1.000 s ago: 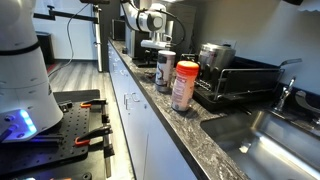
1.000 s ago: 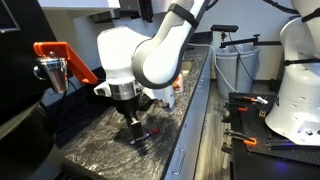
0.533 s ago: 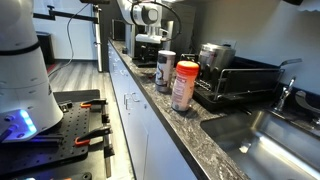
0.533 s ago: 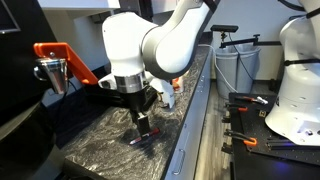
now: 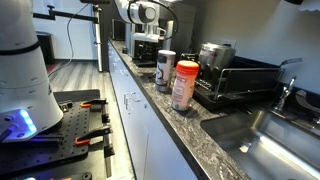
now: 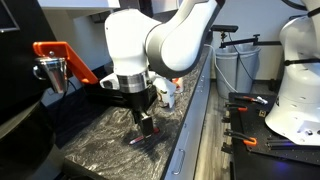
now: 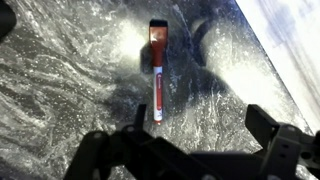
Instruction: Pick up the pen and put it on the countertop.
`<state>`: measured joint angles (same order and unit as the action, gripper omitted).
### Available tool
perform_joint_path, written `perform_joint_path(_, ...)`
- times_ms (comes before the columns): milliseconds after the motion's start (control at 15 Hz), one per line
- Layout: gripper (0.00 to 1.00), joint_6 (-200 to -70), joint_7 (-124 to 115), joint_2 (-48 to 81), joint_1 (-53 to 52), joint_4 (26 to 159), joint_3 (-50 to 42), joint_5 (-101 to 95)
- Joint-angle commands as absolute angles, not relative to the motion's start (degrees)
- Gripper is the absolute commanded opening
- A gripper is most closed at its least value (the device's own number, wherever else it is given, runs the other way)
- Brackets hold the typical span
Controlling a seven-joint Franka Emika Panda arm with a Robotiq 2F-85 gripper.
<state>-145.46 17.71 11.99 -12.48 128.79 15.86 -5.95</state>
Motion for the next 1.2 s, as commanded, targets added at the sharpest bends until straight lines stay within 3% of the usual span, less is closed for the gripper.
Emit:
perform_joint_path(0, 1.00, -145.2, 17.3, 11.8, -12.8, 128.8, 15.8, -6.0)
perform_joint_path(733, 1.00, -145.9, -18.0, -3.0, -22.1, 145.4, 18.8, -11.1)
perform_joint_path(1133, 1.00, -142.1, -32.4, -11.7, -21.0, 153.2, 21.7, -9.1)
